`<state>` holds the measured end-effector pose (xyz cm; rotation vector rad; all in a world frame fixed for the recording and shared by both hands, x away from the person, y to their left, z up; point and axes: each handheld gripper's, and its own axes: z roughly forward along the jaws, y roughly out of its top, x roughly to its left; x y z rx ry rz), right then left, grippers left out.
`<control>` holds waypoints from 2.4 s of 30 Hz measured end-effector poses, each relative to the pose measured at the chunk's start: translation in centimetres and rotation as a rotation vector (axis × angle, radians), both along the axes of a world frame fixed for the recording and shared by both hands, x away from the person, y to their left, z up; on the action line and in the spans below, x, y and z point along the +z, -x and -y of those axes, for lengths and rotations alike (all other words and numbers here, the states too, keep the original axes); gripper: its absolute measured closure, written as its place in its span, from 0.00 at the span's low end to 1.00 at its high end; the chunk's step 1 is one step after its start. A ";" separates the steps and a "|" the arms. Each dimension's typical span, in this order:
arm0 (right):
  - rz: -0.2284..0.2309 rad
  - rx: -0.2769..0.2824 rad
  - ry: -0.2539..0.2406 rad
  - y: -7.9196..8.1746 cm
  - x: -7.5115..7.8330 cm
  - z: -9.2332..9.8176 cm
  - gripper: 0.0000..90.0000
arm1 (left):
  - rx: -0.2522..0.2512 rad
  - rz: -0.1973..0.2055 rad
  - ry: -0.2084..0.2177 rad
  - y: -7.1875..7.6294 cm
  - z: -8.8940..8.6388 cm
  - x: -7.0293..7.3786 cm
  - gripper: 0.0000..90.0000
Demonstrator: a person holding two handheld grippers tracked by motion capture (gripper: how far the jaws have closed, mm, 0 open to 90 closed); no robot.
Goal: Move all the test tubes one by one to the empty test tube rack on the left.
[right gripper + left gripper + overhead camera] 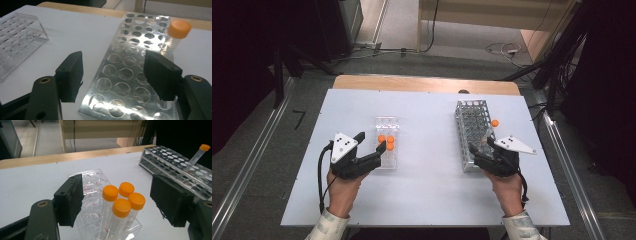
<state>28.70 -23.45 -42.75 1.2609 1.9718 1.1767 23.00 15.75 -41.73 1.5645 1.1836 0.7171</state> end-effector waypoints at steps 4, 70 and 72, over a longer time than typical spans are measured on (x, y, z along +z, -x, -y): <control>0.003 -0.035 0.004 -0.6 -0.1 1.0 0.34 | 0.001 0.000 0.002 0.0 0.0 0.0 0.29; 0.038 0.246 -0.025 1.8 3.0 -3.8 0.79 | -0.178 0.048 -0.005 2.3 3.7 1.8 0.31; 0.024 0.277 -0.018 2.2 2.5 -5.0 0.79 | -0.194 0.054 -0.006 2.6 4.1 1.9 0.32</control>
